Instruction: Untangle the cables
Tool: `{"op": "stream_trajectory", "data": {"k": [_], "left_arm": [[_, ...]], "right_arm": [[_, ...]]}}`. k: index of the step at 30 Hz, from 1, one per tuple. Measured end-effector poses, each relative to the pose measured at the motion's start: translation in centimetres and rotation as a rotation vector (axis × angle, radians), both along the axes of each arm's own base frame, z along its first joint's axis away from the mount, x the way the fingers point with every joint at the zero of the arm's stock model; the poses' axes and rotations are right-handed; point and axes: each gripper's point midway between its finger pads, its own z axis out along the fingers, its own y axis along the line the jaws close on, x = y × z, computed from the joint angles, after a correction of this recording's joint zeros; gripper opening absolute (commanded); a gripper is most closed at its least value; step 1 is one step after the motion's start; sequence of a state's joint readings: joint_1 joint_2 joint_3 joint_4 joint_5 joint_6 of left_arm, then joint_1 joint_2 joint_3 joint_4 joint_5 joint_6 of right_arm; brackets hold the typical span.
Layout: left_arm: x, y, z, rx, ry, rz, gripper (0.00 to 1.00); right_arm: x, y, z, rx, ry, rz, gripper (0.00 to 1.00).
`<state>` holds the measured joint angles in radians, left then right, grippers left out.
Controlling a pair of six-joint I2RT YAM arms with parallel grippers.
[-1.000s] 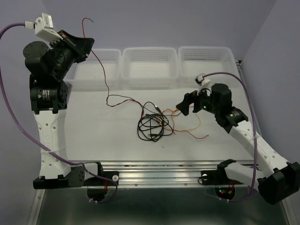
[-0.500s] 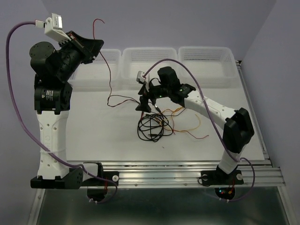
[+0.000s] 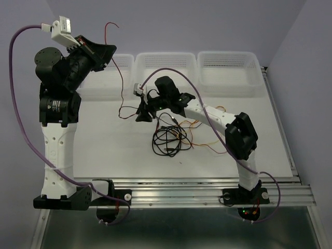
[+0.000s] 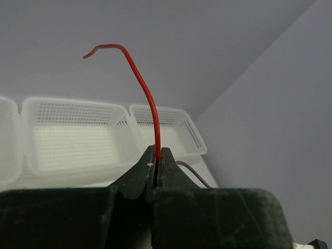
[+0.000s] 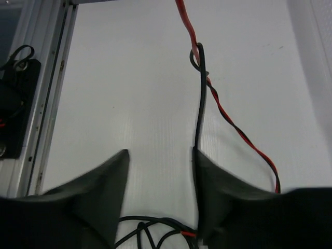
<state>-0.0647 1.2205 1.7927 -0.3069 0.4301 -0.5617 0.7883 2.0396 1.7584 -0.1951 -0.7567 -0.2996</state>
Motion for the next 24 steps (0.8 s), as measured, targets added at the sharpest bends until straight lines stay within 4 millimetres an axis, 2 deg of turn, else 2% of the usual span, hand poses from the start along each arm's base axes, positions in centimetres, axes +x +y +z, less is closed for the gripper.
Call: {"op": "stream_trajectory", "data": {"k": [1, 4, 7, 10, 12, 13, 14, 15, 16, 17, 18, 20, 22, 24], "left_arm": [[0.0, 0.0, -0.1, 0.0, 0.001, 0.0, 0.0], [0.1, 0.0, -0.3, 0.001, 0.005, 0.003, 0.0], [0.1, 0.4, -1.5, 0.001, 0.029, 0.029, 0.0], [0.3, 1.4, -4.2, 0.0, 0.085, 0.09, 0.0], [0.4, 2.4, -6.9, -0.007, 0.138, 0.152, 0.03], [0.3, 2.8, -8.3, -0.008, 0.17, 0.177, 0.12], [0.2, 3.3, -9.9, -0.012, 0.207, 0.208, 0.17], [0.1, 3.8, -11.3, -0.018, 0.236, 0.238, 0.33], [-0.1, 4.2, -13.0, -0.021, 0.269, 0.268, 0.42], [-0.4, 4.7, -14.9, -0.026, 0.314, 0.297, 0.55], [-0.7, 5.0, -16.2, -0.034, 0.347, 0.317, 0.87], [-1.2, 5.4, -18.7, -0.033, 0.391, 0.343, 0.94], [-1.8, 5.6, -21.4, -0.038, 0.45, 0.362, 0.99], [-2.4, 5.7, -24.2, -0.03, 0.515, 0.37, 0.99]], "right_arm": [[-0.2, 0.2, 0.0, 0.003, 0.006, 0.003, 0.01], [-0.4, 0.7, 0.4, 0.019, 0.029, -0.011, 0.01], [0.5, 1.0, 0.9, 0.048, 0.023, -0.065, 0.01], [1.1, -0.3, 0.7, 0.037, 0.027, -0.181, 0.01], [1.3, -2.0, 1.1, 0.024, 0.022, -0.281, 0.01], [1.4, -2.9, 1.6, 0.023, 0.016, -0.326, 0.01], [1.6, -3.9, 2.8, 0.034, 0.006, -0.379, 0.01], [2.0, -4.8, 4.1, 0.048, -0.013, -0.439, 0.01], [2.0, -5.5, 5.6, 0.07, -0.031, -0.473, 0.01], [2.2, -6.5, 7.4, 0.097, -0.056, -0.522, 0.01], [2.2, -7.3, 9.1, 0.123, -0.077, -0.551, 0.01], [2.0, -9.0, 13.0, 0.187, -0.13, -0.611, 0.01], [1.8, -10.4, 15.4, 0.223, -0.171, -0.65, 0.01], [1.7, -11.3, 17.1, 0.244, -0.202, -0.678, 0.01]]}}
